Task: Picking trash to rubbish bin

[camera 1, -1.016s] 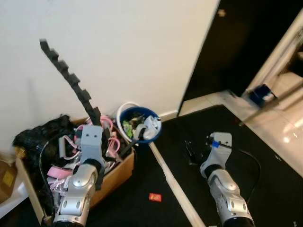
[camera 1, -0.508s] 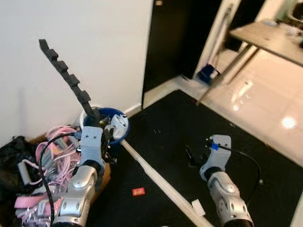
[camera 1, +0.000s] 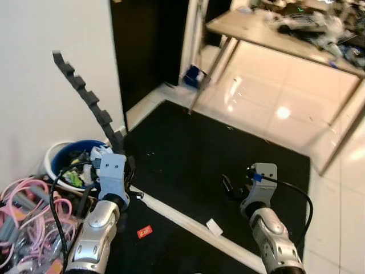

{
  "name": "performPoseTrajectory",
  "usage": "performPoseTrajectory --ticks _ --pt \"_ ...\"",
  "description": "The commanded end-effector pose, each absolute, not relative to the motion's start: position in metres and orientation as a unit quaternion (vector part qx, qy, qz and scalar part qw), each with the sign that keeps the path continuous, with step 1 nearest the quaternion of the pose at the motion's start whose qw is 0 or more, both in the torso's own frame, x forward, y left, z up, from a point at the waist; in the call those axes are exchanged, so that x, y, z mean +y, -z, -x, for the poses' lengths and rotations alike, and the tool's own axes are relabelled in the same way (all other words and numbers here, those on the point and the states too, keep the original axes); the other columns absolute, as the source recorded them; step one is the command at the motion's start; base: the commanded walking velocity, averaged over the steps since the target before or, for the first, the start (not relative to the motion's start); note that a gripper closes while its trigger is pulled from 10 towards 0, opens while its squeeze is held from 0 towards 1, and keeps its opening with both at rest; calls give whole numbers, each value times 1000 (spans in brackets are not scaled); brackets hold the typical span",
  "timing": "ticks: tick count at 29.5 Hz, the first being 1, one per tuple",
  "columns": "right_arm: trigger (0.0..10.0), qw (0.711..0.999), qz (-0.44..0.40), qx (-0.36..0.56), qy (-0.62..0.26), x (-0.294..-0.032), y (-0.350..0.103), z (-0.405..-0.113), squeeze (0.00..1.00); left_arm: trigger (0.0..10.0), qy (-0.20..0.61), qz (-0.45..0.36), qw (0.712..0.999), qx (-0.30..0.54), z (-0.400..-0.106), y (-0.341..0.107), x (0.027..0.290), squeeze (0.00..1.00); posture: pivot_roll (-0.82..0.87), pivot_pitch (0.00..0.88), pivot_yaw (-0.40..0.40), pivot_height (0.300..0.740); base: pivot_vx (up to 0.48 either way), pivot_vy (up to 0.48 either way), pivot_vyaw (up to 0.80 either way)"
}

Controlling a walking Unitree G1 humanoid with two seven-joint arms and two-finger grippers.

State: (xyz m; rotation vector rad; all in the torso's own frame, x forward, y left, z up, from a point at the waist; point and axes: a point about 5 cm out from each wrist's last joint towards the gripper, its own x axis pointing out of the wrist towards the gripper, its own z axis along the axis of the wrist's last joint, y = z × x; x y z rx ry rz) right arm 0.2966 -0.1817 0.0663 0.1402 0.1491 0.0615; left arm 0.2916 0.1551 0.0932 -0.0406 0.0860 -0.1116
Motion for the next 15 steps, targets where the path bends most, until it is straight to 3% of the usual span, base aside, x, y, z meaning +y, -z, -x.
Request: performPoseTrajectory --ticks 1,15 --pt "10000 994 -68 80 -19 -188 -64 -294 0 10000 61 28 997 43 -291 -94 152 0 19 147 -7 740 0 0 -800" --pt "10000 995 -65 79 -21 -188 -64 -295 0 10000 63 10 997 39 -292 -94 152 0 21 139 -12 740 0 0 -800"
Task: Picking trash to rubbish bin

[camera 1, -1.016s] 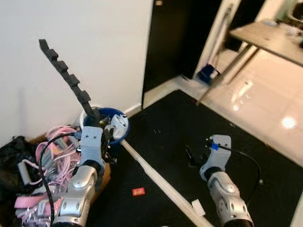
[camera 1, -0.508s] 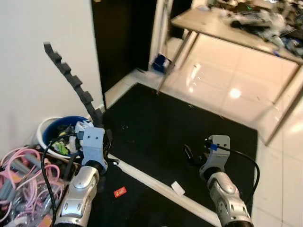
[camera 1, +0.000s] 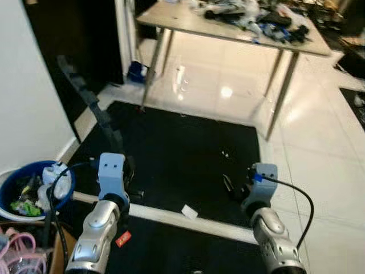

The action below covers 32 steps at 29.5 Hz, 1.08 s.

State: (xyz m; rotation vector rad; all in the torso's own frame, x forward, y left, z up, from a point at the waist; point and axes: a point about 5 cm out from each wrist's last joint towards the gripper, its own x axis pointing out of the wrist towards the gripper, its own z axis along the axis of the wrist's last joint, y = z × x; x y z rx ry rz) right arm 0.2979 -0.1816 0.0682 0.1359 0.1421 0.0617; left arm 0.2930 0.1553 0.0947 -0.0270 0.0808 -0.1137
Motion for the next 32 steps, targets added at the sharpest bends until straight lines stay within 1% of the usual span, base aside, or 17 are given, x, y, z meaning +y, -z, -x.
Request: performPoseTrajectory --ticks 1,16,22,32 --pt "10000 995 -65 79 -21 -188 -64 -295 0 10000 63 10 997 39 -292 -94 152 0 21 139 -12 740 0 0 -800" --pt "10000 995 -63 72 -21 -190 -67 -295 0 10000 70 29 997 34 -291 -96 151 0 18 110 -15 740 0 0 -765" --pt "10000 995 -66 65 -28 -187 -69 -297 0 10000 64 30 998 -4 -292 -105 152 0 17 106 -15 740 0 0 0" --pt "10000 995 -63 64 -33 -186 -70 -297 0 10000 71 44 996 -14 -291 -108 152 0 14 112 -14 740 0 0 0"
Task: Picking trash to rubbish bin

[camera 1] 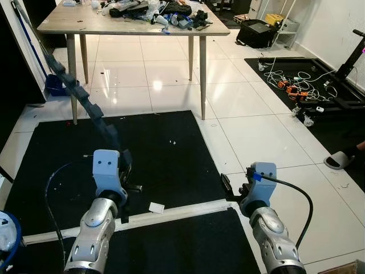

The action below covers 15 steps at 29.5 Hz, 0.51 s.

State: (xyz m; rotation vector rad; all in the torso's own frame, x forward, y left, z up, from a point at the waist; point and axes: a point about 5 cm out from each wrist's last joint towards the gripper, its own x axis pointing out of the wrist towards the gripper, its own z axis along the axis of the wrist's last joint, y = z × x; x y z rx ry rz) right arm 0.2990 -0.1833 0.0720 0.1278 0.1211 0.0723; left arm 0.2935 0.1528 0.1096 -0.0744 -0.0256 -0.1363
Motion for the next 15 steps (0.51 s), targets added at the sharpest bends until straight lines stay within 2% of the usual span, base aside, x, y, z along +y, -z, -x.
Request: performPoseTrajectory --ticks 1,2,15 --pt "10000 995 -63 64 -33 -186 -70 -297 0 10000 71 44 996 -14 -291 -108 152 0 14 112 -14 740 0 0 0" --pt "10000 995 -62 63 -33 -186 -70 -297 0 10000 71 44 996 -16 -291 -108 151 0 15 118 -17 740 0 0 0" --pt "10000 996 -60 61 -39 -187 -72 -299 0 10000 69 49 996 -25 -290 -109 150 0 11 121 -20 740 318 0 0"
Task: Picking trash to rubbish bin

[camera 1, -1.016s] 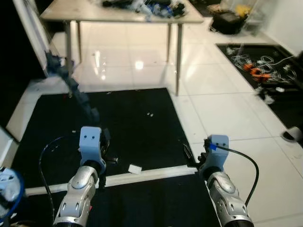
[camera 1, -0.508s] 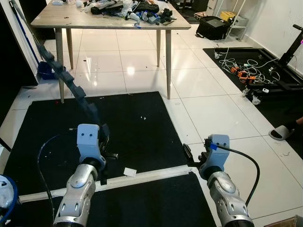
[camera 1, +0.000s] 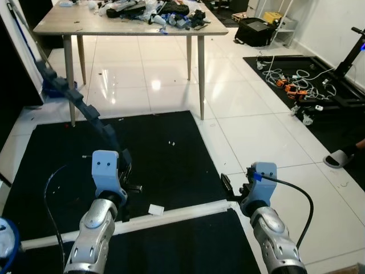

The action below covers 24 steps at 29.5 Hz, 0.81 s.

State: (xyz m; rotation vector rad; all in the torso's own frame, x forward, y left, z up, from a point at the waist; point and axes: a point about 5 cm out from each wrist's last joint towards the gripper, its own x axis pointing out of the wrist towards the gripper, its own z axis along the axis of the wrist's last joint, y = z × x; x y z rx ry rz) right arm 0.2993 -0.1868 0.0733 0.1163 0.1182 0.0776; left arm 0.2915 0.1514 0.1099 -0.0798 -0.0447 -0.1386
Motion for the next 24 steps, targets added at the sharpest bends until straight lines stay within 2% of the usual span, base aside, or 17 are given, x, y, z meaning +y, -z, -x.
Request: performPoseTrajectory --ticks 1,24 --pt "10000 996 -60 61 -39 -187 -72 -299 0 10000 69 49 996 -26 -290 -110 150 0 11 120 -22 740 319 0 0" --pt "10000 996 -59 58 -43 -187 -75 -301 0 10000 66 50 996 -29 -291 -110 151 0 7 127 -27 740 325 0 0"
